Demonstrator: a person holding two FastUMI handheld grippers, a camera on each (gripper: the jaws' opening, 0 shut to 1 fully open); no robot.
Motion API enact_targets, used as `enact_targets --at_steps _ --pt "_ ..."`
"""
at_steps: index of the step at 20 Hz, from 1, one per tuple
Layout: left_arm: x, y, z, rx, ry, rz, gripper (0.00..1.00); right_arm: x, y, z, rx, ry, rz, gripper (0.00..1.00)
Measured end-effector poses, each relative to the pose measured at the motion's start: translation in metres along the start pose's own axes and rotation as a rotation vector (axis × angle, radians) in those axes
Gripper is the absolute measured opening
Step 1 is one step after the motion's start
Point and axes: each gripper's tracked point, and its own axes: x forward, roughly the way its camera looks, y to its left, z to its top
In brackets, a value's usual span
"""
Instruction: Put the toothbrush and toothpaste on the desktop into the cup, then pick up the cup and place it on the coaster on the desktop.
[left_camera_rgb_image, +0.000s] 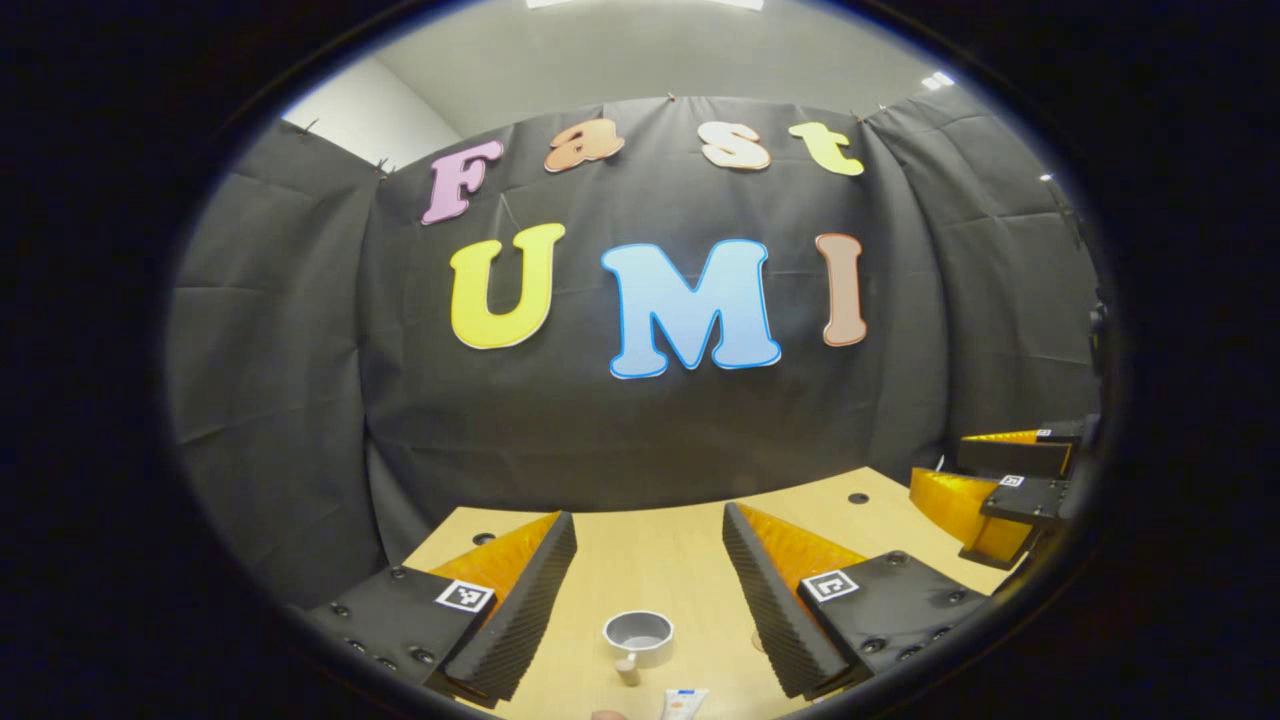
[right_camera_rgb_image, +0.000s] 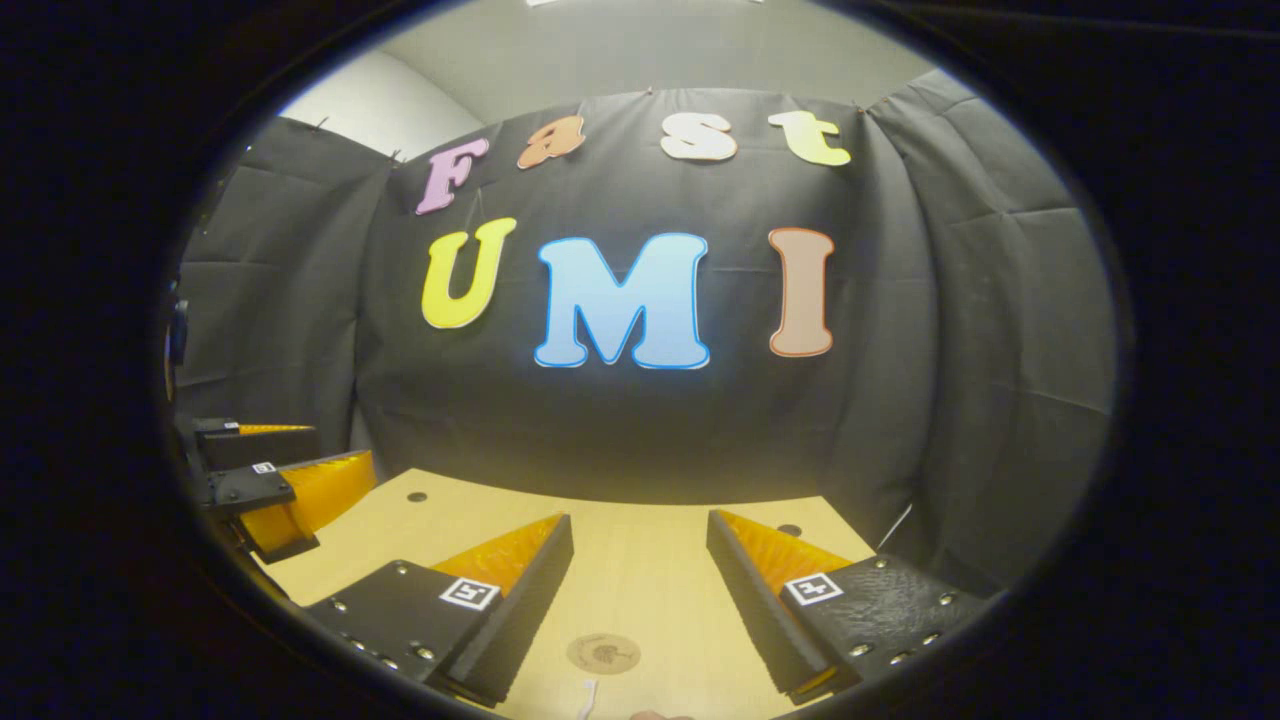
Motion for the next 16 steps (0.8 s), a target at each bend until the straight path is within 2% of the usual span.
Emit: enact_targets --at_steps 2,5,10,11,13,15,16 --pt "0.0 -0.003 -0.011 -0.004 0.029 -0.006 1.0 0.002 -0.001 -0.01 0.011 0.04 -0.006 0.89" --pt "0.0 -0.01 -0.041 -0.021 0.106 -0.028 1.0 0.005 -0.004 -0.042 0.017 0.158 -0.02 0.88" --pt "-0.002 -0.027 -0.118 -0.08 0.322 -0.102 0.96 0.004 0.003 -0.124 0.011 0.458 -0.01 0.89" --pt "-0.003 -0.028 -0.134 -0.077 0.367 -0.11 1.0 0.002 0.007 -0.137 0.019 0.513 0.0 0.89" --pt "-0.005 -0.028 -0.166 -0.048 0.443 -0.113 0.97 -0.004 0.014 -0.161 0.035 0.602 0.013 0.89" --pt "-0.009 -0.031 -0.196 -0.02 0.517 -0.132 0.97 -0.01 0.018 -0.189 0.031 0.689 0.024 0.89" --pt "-0.011 -0.033 -0.21 -0.011 0.547 -0.143 1.0 -0.011 0.023 -0.203 0.029 0.729 0.03 0.89"
